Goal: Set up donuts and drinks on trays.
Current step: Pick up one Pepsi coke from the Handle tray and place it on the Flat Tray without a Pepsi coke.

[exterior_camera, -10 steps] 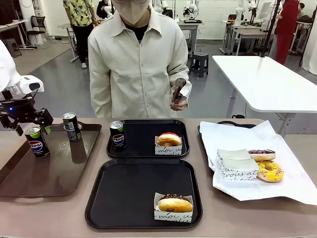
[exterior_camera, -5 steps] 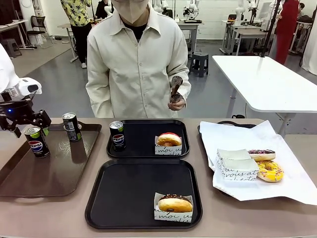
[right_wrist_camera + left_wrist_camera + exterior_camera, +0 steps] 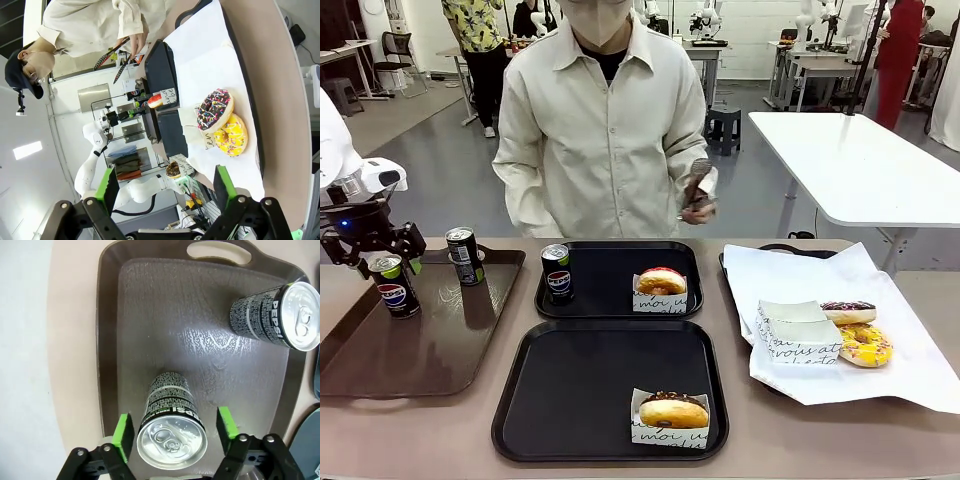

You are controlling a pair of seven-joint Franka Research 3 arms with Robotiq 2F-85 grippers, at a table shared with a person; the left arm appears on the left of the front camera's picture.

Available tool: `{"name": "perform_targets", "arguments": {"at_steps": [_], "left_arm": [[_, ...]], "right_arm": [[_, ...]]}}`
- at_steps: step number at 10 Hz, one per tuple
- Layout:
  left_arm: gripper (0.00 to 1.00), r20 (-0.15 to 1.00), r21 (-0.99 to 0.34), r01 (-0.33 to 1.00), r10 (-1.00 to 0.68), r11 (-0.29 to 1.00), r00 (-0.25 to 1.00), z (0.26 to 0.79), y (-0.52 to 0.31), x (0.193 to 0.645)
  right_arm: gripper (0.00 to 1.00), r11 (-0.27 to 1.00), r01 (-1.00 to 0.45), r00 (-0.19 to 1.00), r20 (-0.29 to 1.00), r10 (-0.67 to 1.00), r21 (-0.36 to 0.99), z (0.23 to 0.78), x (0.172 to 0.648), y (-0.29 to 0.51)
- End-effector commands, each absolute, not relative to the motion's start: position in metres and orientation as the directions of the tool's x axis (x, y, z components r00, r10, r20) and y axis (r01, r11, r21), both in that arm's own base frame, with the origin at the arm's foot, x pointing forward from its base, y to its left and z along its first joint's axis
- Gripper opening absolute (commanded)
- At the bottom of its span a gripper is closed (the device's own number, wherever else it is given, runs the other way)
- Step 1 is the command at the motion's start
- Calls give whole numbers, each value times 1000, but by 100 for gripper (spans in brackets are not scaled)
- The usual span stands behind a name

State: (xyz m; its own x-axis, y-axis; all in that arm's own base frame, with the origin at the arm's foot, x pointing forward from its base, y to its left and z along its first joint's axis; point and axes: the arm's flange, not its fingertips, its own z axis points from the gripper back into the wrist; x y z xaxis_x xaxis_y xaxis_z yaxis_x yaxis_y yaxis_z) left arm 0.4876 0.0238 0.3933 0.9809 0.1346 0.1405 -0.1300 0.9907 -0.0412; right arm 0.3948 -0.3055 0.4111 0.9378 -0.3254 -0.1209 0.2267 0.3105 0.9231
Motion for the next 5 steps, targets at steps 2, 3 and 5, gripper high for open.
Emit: {"name": "perform_targets", "arguments": {"at_steps": [2, 3, 5], "left_arm": [[37, 121, -51, -119, 124, 992, 985, 395, 26, 489], [0, 114, -48, -121, 126, 992, 985, 394, 26, 488], [0, 103, -43, -118, 122, 992, 987, 394, 26, 490]], "right_arm": [[100, 297, 212, 938, -109, -329, 931, 412, 396, -305], [100, 297, 212, 938, -109, -329, 931, 412, 396, -305], [100, 297, 212, 938, -109, -329, 931, 412, 396, -305]]}}
